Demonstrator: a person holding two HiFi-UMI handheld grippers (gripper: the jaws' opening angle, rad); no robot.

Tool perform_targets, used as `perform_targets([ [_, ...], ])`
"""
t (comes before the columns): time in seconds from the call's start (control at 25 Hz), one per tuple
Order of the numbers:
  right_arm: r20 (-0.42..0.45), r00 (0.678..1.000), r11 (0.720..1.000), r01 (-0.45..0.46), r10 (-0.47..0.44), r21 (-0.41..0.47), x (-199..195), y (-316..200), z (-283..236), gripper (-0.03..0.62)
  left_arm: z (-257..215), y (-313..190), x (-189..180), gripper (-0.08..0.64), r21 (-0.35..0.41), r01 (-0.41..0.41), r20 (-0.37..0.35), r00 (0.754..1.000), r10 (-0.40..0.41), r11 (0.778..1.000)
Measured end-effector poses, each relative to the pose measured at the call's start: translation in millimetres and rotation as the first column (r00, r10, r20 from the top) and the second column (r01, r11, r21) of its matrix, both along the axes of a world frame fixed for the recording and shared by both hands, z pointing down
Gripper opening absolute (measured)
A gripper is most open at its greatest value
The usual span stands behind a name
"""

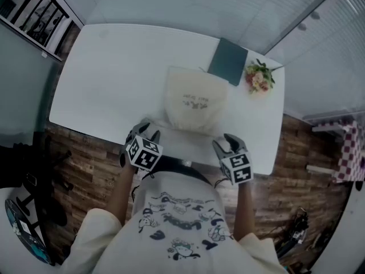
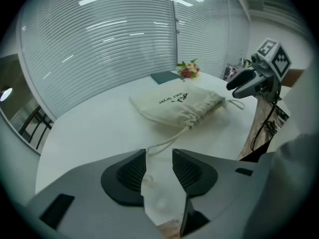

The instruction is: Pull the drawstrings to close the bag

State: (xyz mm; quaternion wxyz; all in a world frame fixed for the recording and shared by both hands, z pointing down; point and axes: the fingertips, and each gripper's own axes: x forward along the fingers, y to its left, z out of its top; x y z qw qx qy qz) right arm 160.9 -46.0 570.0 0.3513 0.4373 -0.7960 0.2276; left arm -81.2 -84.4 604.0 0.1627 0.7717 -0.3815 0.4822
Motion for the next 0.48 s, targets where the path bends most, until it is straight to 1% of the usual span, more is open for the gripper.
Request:
perform_targets([
  [0.08, -0.07, 0.992, 0.994, 0.107, -0.109, -0.027, -17, -2, 7, 0.204, 1, -1, 16, 0.205, -0.007, -0.072, 0.011, 0.997, 0.072, 0.997],
  [0.16, -0.154, 0.967, 0.979, 0.197, -0.202, -0.044, -26, -2, 15, 0.202, 1, -2, 27, 0.206, 0.0, -0.144, 0.041, 0.989, 0.144, 0.99],
  [0.2, -0.19, 0.953, 0.972, 0.232, -0.236, -0.047, -29, -3, 18, 0.187, 0, -2, 31, 0.206, 0.01, -0.18, 0.066, 0.982, 0.179, 0.984],
  [0.24, -0.218, 0.94, 0.965, 0.258, -0.263, -0.051, -31, -3, 20, 0.172, 1, -3, 34, 0.206, 0.021, -0.214, 0.094, 0.973, 0.211, 0.977],
  [0.32, -0.256, 0.919, 0.953, 0.295, -0.301, -0.064, -33, -4, 24, 0.163, 4, -5, 38, 0.206, 0.027, -0.272, 0.143, 0.954, 0.265, 0.962],
  [0.4, -0.278, 0.904, 0.946, 0.315, -0.324, -0.078, -35, -5, 28, 0.15, 7, -6, 43, 0.206, 0.021, -0.296, 0.154, 0.945, 0.289, 0.955],
  [0.48, -0.287, 0.898, 0.943, 0.322, -0.333, -0.086, -36, -4, 31, 0.138, 7, -6, 48, 0.206, 0.017, -0.306, 0.142, 0.943, 0.3, 0.952],
])
